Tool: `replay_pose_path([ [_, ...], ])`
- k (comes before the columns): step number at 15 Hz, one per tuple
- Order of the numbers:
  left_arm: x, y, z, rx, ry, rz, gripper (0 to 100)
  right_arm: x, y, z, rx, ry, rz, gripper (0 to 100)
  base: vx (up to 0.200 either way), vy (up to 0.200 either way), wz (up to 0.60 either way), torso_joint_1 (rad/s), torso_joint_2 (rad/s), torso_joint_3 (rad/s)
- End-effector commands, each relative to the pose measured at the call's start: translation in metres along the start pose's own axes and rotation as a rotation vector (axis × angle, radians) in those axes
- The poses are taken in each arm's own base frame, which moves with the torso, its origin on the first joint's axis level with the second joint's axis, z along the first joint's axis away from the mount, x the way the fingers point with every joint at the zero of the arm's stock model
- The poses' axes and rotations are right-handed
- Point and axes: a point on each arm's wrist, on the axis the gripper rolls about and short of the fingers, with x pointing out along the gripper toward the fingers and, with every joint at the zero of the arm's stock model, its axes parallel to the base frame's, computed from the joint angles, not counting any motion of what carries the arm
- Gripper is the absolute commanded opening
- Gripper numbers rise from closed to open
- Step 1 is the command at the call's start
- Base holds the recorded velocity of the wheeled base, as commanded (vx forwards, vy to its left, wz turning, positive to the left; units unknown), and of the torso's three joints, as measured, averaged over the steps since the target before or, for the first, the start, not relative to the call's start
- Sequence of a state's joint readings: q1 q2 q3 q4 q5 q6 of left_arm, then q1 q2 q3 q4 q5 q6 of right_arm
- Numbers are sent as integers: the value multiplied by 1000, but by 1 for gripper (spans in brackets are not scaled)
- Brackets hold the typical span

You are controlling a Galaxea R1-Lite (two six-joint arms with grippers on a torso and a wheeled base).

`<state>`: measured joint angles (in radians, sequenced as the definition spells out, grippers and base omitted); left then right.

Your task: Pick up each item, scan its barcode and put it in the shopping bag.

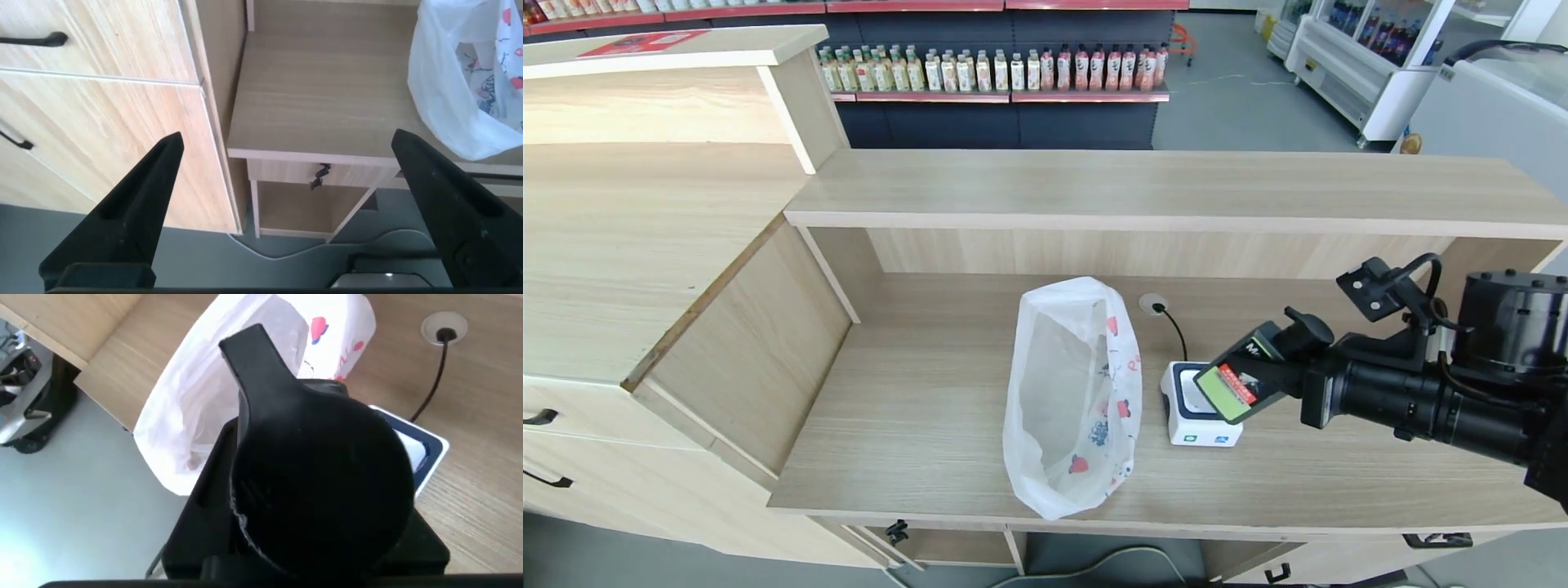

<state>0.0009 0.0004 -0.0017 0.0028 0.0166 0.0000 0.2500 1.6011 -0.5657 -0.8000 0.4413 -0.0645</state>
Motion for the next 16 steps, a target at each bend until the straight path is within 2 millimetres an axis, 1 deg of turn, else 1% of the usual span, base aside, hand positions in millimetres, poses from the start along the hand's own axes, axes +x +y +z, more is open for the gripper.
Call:
replay_pose_path([
  [1,0,0,0,0,0,1,100,21,-6,-15,28,64,12,0,0,0,0,0,0,0],
  [2,0,0,0,0,0,1,100,30,-9,-18,33,78,16,0,0,0,0,0,0,0],
  [3,0,0,0,0,0,1,100,42,-8,-23,36,98,35,0,0,0,0,0,0,0],
  [5,0,0,0,0,0,1,100,68,0,-33,25,133,81,0,0,0,0,0,0,0],
  [7,0,0,0,0,0,1,100,98,18,-41,-2,145,129,0,0,0,0,0,0,0],
  [9,0,0,0,0,0,1,100,125,30,-50,-26,118,180,0,0,0,0,0,0,0],
  [11,0,0,0,0,0,1,100,150,40,-63,-54,107,216,0,0,0,0,0,0,0],
  [13,0,0,0,0,0,1,100,172,37,-76,-119,109,223,0,0,0,0,0,0,0],
  [16,0,0,0,0,2,1,100,188,32,-92,-194,121,213,0,0,0,0,0,0,0],
])
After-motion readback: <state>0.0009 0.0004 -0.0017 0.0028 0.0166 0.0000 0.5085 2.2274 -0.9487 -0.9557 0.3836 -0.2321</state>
